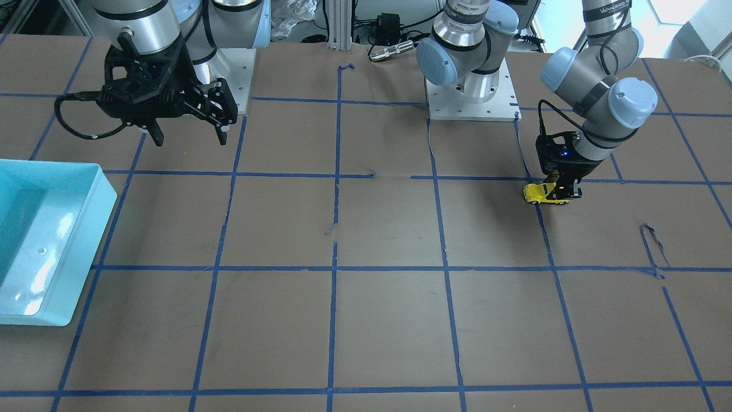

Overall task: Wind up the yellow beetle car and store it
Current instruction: 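Slide the held car along the table toward the right arm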

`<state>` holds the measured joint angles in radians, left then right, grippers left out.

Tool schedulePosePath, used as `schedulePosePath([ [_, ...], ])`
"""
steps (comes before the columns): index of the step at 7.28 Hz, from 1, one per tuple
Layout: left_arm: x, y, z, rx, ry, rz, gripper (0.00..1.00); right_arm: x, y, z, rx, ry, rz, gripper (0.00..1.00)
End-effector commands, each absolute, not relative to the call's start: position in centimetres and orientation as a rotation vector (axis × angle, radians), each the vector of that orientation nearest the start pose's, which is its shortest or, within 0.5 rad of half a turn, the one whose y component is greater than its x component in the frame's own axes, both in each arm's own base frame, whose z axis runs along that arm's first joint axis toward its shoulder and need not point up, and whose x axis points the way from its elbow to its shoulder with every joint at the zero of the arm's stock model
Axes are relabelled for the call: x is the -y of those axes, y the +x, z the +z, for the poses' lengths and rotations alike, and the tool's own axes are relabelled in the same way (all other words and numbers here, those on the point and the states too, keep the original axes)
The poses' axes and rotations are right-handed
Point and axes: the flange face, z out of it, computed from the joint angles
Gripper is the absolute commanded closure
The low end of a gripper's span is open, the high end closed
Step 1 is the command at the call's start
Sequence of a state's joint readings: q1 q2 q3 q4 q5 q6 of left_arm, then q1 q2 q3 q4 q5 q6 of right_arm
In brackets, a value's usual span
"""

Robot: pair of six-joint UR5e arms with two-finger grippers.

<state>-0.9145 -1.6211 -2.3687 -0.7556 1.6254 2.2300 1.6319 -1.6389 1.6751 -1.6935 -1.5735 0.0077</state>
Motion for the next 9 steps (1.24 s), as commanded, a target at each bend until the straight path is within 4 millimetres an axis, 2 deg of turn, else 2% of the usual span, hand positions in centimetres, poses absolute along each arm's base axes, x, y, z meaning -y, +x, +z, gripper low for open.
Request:
schedulePosePath([
  [1, 37.9, 13.2, 19.3, 2.194, -2.220, -0.093, 1.00, 46.2, 16.1, 48.2, -3.139, -0.082, -0.138, 0.00],
  [6, 37.6, 15.1, 18.5, 2.201, -2.184, -0.089, 1.00, 46.1, 16.3, 48.2, -3.133, -0.087, -0.137, 0.00],
  [9, 37.6, 15.4, 18.5, 2.189, -2.198, -0.088, 1.00, 46.2, 16.1, 48.2, -3.139, -0.084, -0.138, 0.00],
])
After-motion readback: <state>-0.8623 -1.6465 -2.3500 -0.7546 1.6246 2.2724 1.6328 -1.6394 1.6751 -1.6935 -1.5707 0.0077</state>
